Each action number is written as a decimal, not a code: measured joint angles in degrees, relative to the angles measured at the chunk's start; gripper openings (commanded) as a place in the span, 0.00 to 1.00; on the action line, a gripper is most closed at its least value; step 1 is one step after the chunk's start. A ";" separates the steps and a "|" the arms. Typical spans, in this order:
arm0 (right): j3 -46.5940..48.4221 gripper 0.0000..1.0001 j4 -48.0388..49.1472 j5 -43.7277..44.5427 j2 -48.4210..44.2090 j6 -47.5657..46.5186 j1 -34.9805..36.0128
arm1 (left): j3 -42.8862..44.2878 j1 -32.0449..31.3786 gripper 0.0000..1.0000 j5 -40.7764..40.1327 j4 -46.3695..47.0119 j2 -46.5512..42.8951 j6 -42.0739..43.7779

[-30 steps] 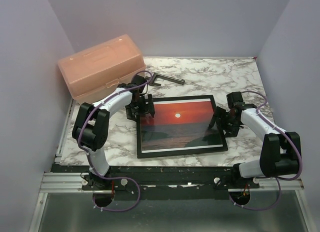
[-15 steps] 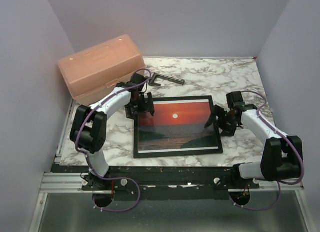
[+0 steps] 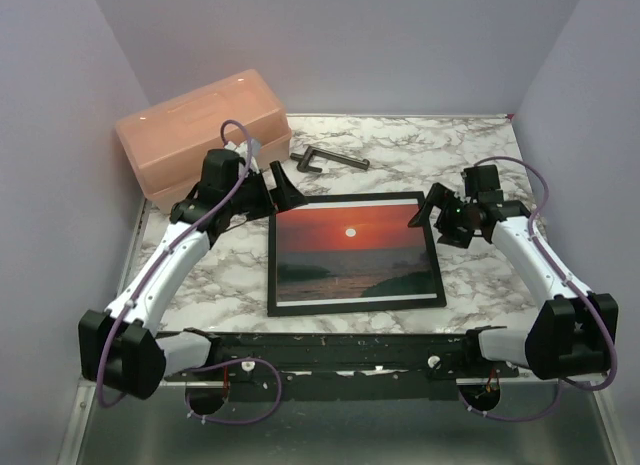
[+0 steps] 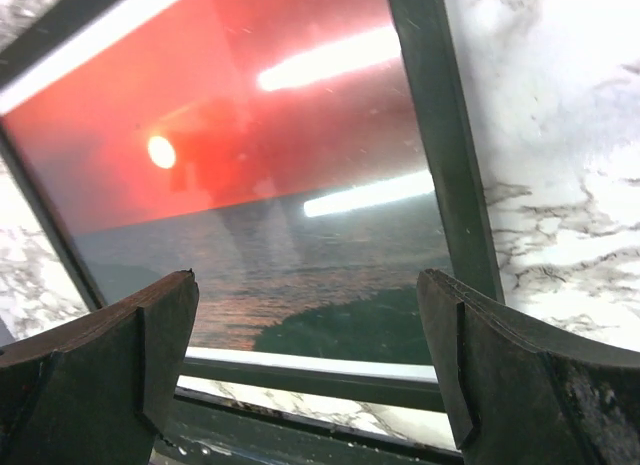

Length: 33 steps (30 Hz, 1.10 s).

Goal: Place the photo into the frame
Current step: Reset both arms

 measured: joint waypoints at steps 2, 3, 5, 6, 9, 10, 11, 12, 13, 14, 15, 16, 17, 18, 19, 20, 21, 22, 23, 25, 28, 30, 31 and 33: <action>0.26 1.00 1.16 -0.42 -1.81 -0.13 0.00 | -4.87 1.51 0.99 2.64 5.11 -5.57 -1.40; 0.31 1.00 1.77 -0.63 -2.82 -0.17 0.00 | -6.34 2.05 0.98 3.23 6.88 -7.26 -1.84; 0.31 1.00 3.04 -0.87 -4.83 -0.42 0.00 | -10.51 3.48 0.99 4.09 11.34 -12.68 -2.75; 0.31 1.00 3.69 -0.85 -5.86 -0.55 0.00 | -11.93 3.80 0.99 4.13 12.63 -14.38 -3.06; 0.31 1.00 5.70 -0.61 -9.01 -0.74 0.00 | -17.25 4.94 0.99 2.84 17.42 -22.93 -2.19; 0.31 1.00 6.29 -0.22 -9.99 -0.74 0.00 | -18.47 5.01 0.98 2.25 18.51 -24.98 -1.86; 0.24 1.00 7.02 0.33 -11.04 -0.85 0.00 | -20.41 5.03 0.98 0.79 20.17 -28.22 -1.25; -0.09 1.00 8.02 0.92 -12.20 -1.03 0.00 | -22.53 5.01 0.99 -0.59 21.81 -31.21 -0.52; -0.68 1.00 9.09 1.60 -13.49 -1.22 0.00 | -25.57 5.03 0.99 -2.51 24.06 -35.08 0.61; -1.68 1.00 10.54 2.38 -15.04 -1.57 0.00 | -28.20 5.03 0.99 -4.28 25.59 -37.92 1.49; -4.28 1.00 13.14 3.87 -18.16 -2.21 0.00 | -30.67 5.03 0.99 -5.77 27.30 -40.85 2.62; -4.52 1.00 13.27 4.00 -18.51 -2.27 0.00 | -33.33 5.03 0.99 -7.21 29.07 -43.74 3.96; -6.36 1.00 15.08 5.07 -20.52 -2.78 0.00 | -35.89 5.03 0.98 -8.70 30.47 -46.36 5.70; -8.76 1.00 17.44 6.27 -22.58 -3.23 0.00 | -38.66 5.03 0.99 -10.03 31.56 -49.35 7.37; -11.37 1.00 19.56 7.65 -24.68 -3.74 0.00 | -40.83 5.03 0.99 -10.91 32.52 -51.52 9.60; -14.12 1.00 21.49 9.05 -26.73 -4.37 0.00 | -42.38 5.03 0.99 -11.65 32.68 -53.00 11.17; -16.87 1.00 23.50 10.47 -28.59 -4.98 0.00 | -44.13 5.03 0.99 -12.46 32.96 -54.90 13.51; -19.10 1.00 25.18 11.65 -29.92 -5.55 0.00 | -45.03 5.03 0.98 -13.14 33.11 -55.82 14.97; -22.71 1.00 28.57 13.60 -31.85 -6.38 0.00 | -45.99 5.03 0.99 -14.16 33.27 -56.72 16.50; -29.27 0.98 34.14 17.00 -34.93 -7.41 0.00 | -47.36 5.03 0.98 -17.07 33.46 -57.48 19.26; -39.60 0.97 44.61 20.70 -38.62 -9.22 0.00 | -48.98 5.03 0.98 -22.18 33.75 -57.09 21.84; -44.92 0.95 51.04 22.23 -39.39 -10.60 0.00 | -50.16 5.03 0.99 -26.58 33.86 -55.54 23.12; -47.10 0.95 54.18 23.12 -39.10 -11.34 0.00 | -50.90 5.03 0.99 -28.52 34.36 -54.42 23.80; -50.25 0.94 61.92 25.16 -36.13 -12.70 0.00 | -53.24 5.03 0.98 -31.89 37.40 -51.89 24.94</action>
